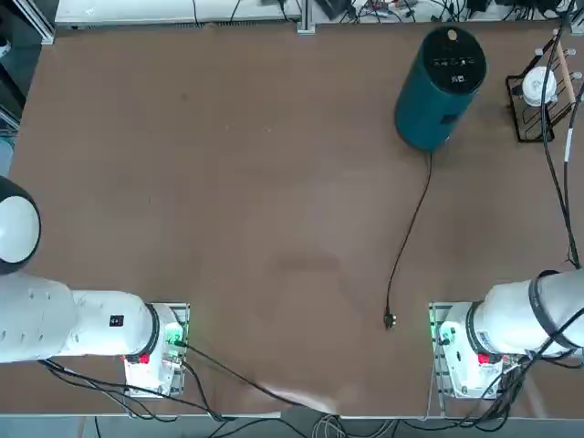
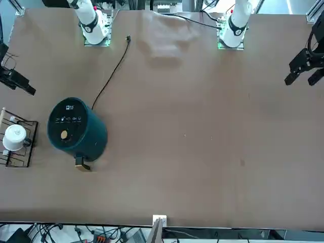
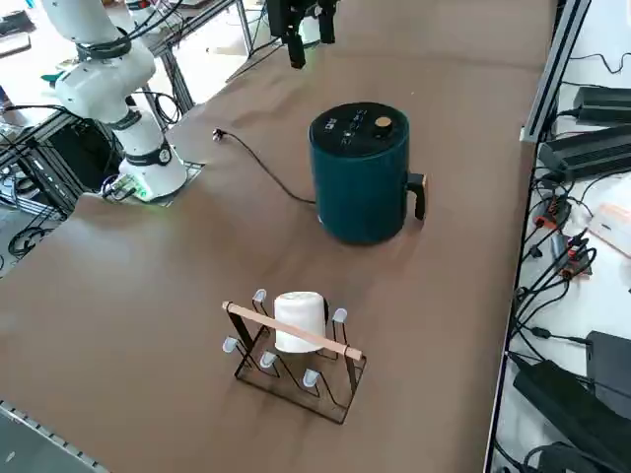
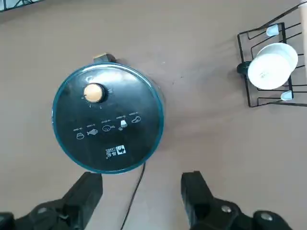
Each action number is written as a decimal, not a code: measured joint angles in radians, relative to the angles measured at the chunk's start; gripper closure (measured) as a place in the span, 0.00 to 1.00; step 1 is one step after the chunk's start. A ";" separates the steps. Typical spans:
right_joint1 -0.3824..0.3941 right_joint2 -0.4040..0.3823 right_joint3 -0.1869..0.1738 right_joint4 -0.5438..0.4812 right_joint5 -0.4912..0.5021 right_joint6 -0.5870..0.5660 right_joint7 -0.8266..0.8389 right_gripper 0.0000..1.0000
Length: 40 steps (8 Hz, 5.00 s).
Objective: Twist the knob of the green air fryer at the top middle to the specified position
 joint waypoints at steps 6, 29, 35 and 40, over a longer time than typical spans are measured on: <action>0.022 0.081 0.017 -0.007 0.001 0.016 -0.094 0.00; 0.121 0.310 0.020 -0.012 -0.030 0.335 -0.327 0.32; 0.126 0.310 0.020 -0.010 -0.030 0.336 -0.327 0.55; 0.126 0.310 0.020 -0.010 -0.030 0.336 -0.341 0.55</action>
